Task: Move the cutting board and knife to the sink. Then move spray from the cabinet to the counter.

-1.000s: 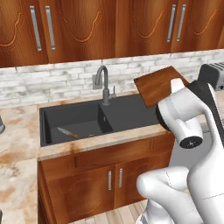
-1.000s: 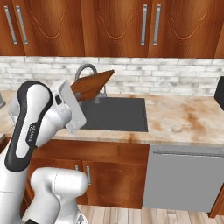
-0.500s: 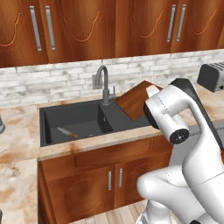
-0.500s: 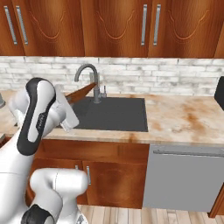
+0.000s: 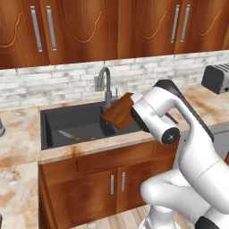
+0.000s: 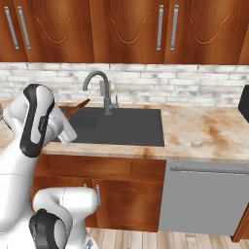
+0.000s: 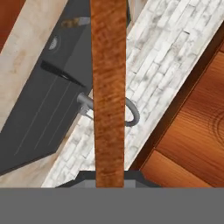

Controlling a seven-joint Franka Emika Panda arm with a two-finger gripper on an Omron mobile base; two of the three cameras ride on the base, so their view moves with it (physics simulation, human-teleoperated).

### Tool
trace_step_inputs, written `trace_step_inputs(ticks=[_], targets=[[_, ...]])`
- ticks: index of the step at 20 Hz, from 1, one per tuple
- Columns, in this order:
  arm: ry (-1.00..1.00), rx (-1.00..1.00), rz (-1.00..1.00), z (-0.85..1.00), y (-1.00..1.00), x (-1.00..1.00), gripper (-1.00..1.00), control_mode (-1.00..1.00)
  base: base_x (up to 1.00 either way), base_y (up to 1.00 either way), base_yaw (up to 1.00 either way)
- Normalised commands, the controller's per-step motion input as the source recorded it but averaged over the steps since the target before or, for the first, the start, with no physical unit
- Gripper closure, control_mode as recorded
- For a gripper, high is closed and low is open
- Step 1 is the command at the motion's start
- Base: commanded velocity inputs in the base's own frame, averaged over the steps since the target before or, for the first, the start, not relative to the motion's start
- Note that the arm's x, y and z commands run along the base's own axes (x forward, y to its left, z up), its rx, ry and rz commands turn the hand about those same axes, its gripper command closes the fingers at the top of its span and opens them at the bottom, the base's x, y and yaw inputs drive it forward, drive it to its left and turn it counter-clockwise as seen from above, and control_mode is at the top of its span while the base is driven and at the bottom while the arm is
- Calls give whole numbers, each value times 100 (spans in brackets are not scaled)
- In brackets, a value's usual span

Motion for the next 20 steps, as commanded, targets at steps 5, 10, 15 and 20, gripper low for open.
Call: trace_step_inputs(ticks=[5, 10, 15, 20], targets=[[0, -17, -3, 0, 50, 31, 100, -100, 0, 0, 0], [5, -17, -1, 0, 52, 28, 100, -100, 0, 0, 0], [4, -9, -1, 0, 28, 30, 100, -100, 0, 0, 0], [0, -13, 0, 0, 33, 18, 100, -100, 0, 0, 0]])
